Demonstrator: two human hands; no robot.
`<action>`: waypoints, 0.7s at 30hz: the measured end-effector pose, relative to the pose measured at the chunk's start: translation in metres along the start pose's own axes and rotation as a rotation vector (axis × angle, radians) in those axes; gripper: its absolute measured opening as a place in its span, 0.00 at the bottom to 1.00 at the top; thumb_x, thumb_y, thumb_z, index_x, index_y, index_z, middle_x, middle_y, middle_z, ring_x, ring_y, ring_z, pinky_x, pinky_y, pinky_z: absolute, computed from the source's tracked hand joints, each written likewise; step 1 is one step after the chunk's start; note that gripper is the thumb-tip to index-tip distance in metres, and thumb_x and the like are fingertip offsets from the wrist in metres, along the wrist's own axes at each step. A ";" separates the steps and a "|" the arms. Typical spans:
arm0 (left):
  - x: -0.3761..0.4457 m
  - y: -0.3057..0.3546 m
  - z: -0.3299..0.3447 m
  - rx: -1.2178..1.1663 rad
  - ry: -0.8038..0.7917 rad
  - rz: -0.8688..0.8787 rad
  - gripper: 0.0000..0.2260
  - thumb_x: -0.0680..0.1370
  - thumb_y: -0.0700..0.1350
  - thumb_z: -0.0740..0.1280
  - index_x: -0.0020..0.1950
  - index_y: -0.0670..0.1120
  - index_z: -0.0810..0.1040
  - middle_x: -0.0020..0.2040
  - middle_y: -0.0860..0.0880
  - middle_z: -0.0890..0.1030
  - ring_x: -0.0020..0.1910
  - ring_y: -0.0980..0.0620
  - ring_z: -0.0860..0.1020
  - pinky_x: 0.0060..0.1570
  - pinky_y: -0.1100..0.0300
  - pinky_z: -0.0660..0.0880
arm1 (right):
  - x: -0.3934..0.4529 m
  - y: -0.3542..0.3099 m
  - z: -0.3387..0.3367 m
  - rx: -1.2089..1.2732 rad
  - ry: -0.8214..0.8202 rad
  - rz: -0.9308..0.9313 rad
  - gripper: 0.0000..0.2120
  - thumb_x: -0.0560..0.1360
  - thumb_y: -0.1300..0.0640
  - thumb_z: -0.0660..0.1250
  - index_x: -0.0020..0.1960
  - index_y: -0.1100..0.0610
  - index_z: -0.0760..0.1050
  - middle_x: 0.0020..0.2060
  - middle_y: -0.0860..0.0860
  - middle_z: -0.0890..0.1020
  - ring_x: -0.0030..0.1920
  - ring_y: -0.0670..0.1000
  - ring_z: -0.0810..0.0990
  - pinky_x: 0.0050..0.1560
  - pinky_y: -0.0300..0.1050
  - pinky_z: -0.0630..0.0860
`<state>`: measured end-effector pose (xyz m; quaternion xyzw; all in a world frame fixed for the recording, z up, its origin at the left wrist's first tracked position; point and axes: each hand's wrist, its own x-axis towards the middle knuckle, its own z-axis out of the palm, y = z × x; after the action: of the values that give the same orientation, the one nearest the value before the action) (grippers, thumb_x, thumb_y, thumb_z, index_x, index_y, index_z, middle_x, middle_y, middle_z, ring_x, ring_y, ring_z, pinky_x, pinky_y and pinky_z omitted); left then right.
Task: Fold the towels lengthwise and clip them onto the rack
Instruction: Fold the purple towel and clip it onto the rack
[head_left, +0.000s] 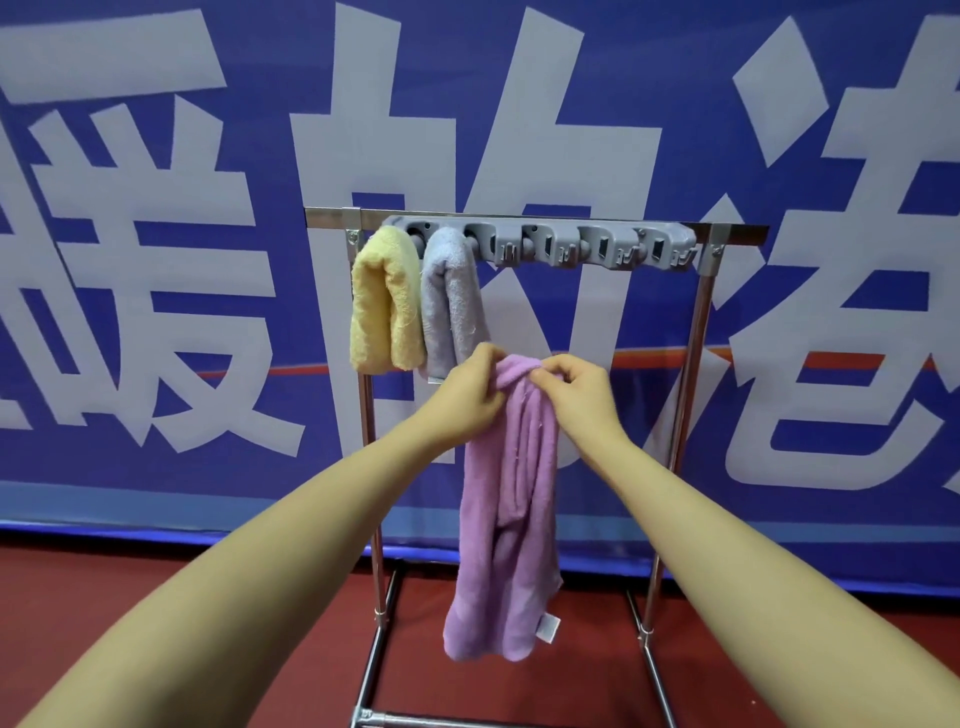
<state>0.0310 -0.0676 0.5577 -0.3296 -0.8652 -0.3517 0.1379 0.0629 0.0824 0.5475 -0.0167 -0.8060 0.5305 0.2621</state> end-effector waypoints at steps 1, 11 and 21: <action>-0.003 -0.006 0.002 0.048 0.009 -0.028 0.04 0.77 0.38 0.62 0.43 0.44 0.69 0.39 0.50 0.75 0.40 0.50 0.72 0.40 0.59 0.65 | 0.001 -0.001 -0.002 0.027 0.034 0.009 0.08 0.73 0.55 0.67 0.35 0.48 0.78 0.32 0.44 0.80 0.41 0.51 0.79 0.59 0.63 0.72; -0.012 -0.007 -0.006 -0.182 0.219 -0.117 0.06 0.80 0.42 0.60 0.44 0.46 0.73 0.38 0.52 0.76 0.38 0.54 0.73 0.38 0.62 0.68 | -0.002 0.001 -0.013 0.008 0.242 0.127 0.12 0.74 0.56 0.67 0.33 0.47 0.77 0.34 0.42 0.80 0.47 0.54 0.79 0.59 0.59 0.72; 0.015 -0.006 -0.030 -0.267 0.357 -0.383 0.17 0.74 0.30 0.54 0.45 0.44 0.81 0.43 0.51 0.80 0.42 0.53 0.77 0.41 0.61 0.75 | 0.004 0.010 -0.045 0.074 0.491 0.130 0.14 0.79 0.63 0.58 0.59 0.58 0.79 0.56 0.54 0.81 0.60 0.55 0.76 0.64 0.55 0.72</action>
<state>0.0160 -0.0851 0.5831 -0.1084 -0.8197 -0.5347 0.1745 0.0774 0.1260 0.5540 -0.1874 -0.6955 0.5552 0.4158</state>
